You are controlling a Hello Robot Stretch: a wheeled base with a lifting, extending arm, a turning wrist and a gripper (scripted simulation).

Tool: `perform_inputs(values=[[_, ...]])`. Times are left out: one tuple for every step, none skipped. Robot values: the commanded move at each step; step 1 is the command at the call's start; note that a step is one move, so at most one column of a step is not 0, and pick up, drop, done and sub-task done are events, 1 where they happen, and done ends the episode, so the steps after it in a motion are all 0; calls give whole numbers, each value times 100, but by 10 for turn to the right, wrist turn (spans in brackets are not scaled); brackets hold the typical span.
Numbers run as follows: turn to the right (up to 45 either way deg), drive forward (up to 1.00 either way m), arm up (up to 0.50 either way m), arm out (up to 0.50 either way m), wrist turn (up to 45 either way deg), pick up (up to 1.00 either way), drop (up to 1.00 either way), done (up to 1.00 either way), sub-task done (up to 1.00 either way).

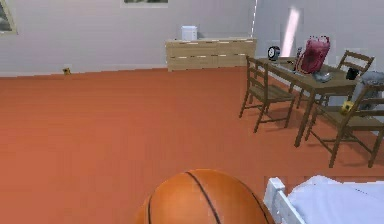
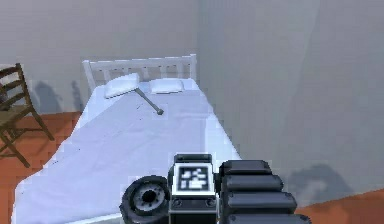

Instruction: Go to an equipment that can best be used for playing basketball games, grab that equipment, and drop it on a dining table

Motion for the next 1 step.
perform_inputs(values=[[0, 90, 0, 0, 0, 0, 0, 0, 0]])
